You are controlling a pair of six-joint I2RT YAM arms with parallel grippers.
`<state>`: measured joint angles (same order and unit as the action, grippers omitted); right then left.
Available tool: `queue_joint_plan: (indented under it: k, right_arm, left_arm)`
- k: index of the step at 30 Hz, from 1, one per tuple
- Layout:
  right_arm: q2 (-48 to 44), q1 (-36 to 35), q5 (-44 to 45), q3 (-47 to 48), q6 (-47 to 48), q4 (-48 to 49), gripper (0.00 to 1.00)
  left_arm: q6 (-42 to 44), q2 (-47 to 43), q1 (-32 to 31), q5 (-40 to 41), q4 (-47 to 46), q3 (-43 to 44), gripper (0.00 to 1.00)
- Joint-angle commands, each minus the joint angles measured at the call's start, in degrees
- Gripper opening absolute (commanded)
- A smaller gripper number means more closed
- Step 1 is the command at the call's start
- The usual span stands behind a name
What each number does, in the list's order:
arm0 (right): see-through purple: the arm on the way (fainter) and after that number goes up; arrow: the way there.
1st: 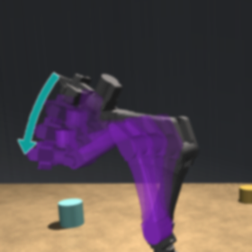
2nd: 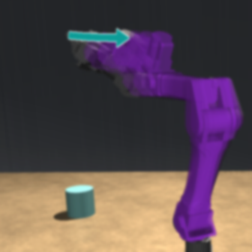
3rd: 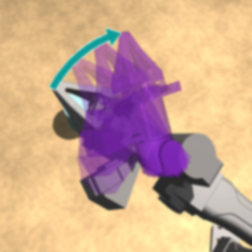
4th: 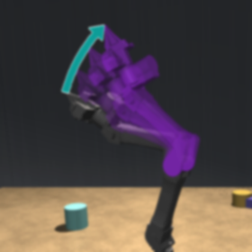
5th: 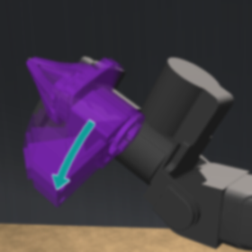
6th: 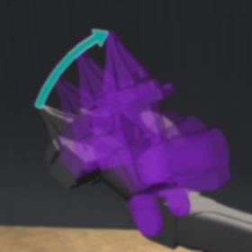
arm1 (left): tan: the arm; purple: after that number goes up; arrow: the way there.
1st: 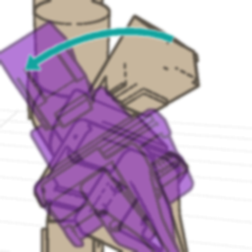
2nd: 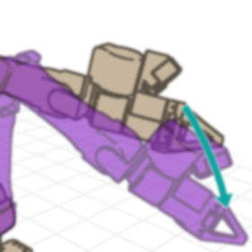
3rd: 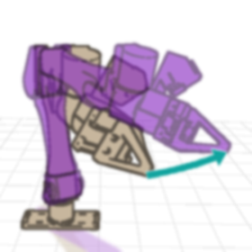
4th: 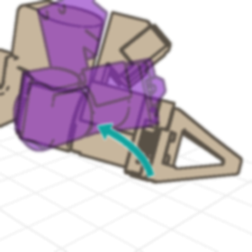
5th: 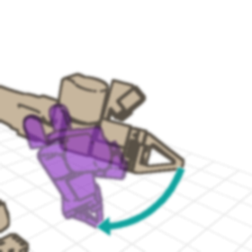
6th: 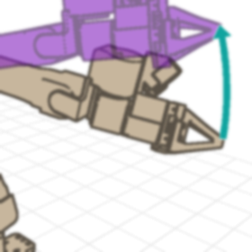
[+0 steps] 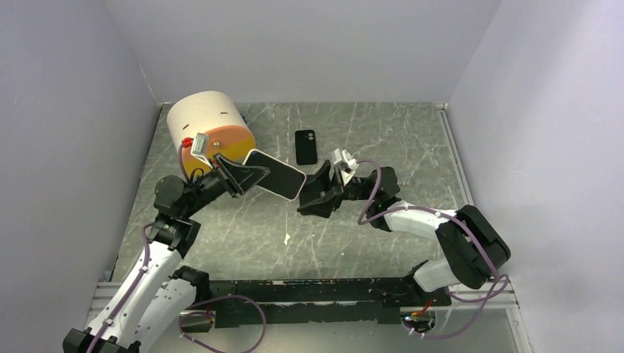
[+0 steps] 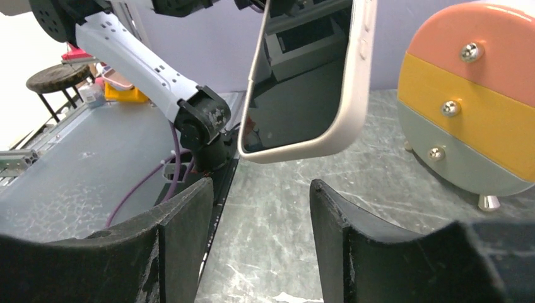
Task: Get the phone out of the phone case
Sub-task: Remove the phone case from the phone.
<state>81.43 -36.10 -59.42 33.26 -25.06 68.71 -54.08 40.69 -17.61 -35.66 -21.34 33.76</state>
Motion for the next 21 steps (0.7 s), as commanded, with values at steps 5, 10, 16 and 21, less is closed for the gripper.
queue_joint_plan:
  k: [5, 10, 16, 21]
  right_arm:
    - [2.1, -0.9, 2.8, 0.5, -14.4, 21.0, 0.6]
    - [6.4, -1.1, 2.9, 2.6, -21.6, 29.4, 0.56]
    - [6.8, -1.3, 3.2, 3.6, -21.8, 29.5, 0.55]
    - [5.9, -1.3, 3.0, 4.3, -21.9, 28.9, 0.55]
  left_arm:
    - [-0.3, -1.5, 0.2, 1.0, -6.1, 1.0, 0.02]
    - [-1.5, -1.7, 0.2, 0.5, -7.4, 0.2, 0.03]
    - [-3.2, -0.8, 0.2, -1.0, -9.5, -0.2, 0.02]
    - [-4.1, -0.5, 0.2, -1.0, -10.7, -1.4, 0.02]
